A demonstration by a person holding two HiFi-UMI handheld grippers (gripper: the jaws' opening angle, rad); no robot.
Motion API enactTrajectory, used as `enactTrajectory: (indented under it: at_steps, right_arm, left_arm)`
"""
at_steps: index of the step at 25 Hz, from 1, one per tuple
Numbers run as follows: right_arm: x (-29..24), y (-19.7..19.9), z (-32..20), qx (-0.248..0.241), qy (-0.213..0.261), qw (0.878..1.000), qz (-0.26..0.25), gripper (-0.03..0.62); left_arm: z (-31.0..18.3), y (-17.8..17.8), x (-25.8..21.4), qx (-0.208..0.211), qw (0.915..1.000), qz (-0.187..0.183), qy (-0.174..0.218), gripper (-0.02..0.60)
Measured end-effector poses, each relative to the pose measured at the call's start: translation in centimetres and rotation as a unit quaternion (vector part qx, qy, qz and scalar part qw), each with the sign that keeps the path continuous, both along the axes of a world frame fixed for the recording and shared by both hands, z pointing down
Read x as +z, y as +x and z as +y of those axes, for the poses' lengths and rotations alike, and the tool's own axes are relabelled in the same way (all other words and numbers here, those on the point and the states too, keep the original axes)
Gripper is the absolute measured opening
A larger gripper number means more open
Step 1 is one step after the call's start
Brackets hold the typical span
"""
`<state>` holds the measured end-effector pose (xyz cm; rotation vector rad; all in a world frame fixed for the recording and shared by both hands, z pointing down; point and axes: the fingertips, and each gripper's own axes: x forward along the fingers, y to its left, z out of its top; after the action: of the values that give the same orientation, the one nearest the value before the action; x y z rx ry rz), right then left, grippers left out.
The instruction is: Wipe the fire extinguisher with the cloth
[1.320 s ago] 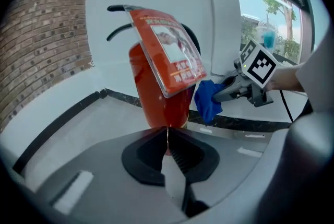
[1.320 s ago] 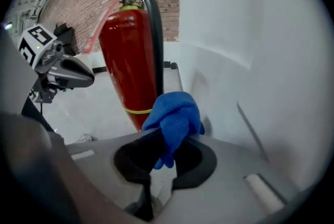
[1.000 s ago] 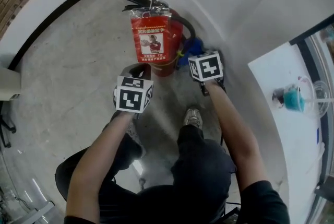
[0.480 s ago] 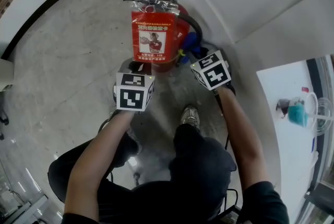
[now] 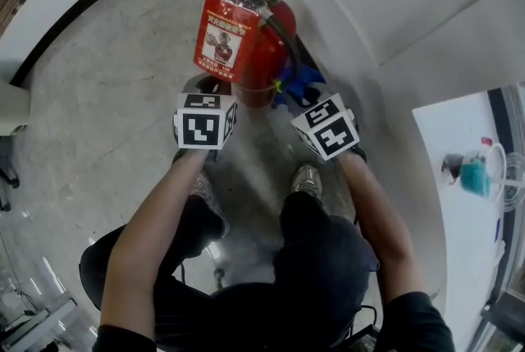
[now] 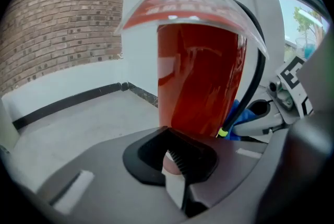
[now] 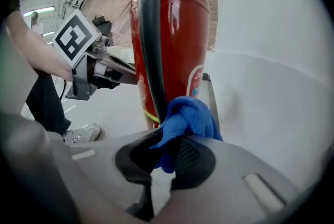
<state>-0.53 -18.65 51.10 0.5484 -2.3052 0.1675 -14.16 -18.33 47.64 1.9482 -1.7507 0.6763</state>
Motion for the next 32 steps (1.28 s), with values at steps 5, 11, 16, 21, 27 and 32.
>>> enactTrajectory:
  at_steps: [5, 11, 16, 21, 27, 32]
  right_arm:
    - [-0.6, -3.7, 2.2, -0.03, -0.021, 0.999, -0.025, 0.031]
    - [-1.0, -10.7, 3.4, -0.089, -0.036, 0.994, -0.042, 0.032]
    - [-1.0, -14.9, 2.9, -0.105, -0.043, 0.992, -0.06, 0.032]
    - [-0.7, -17.4, 2.5, -0.116, -0.047, 0.989, -0.078, 0.032]
    - [-0.6, -18.6, 2.6, -0.117, -0.053, 0.987, -0.095, 0.032]
    - [-4.6, -16.2, 2.5, -0.116, -0.02, 0.985, -0.129, 0.032]
  left_arm:
    - [-1.6, -2.6, -0.9, -0.021, 0.9996, 0.002, 0.017, 0.003]
    - [-2.2, -4.5, -2.1, -0.012, 0.999, 0.03, 0.031, 0.005]
    - [-0.8, -6.5, -3.0, -0.009, 0.9989, 0.028, 0.037, 0.005]
    - [0.6, -6.9, -3.8, 0.009, 0.999, 0.005, 0.044, 0.006]
    - [0.9, -6.0, -4.9, 0.019, 0.9985, 0.005, 0.051, 0.067]
    - [0.0, -7.2, -6.0, -0.002, 0.9982, 0.008, 0.059, 0.069]
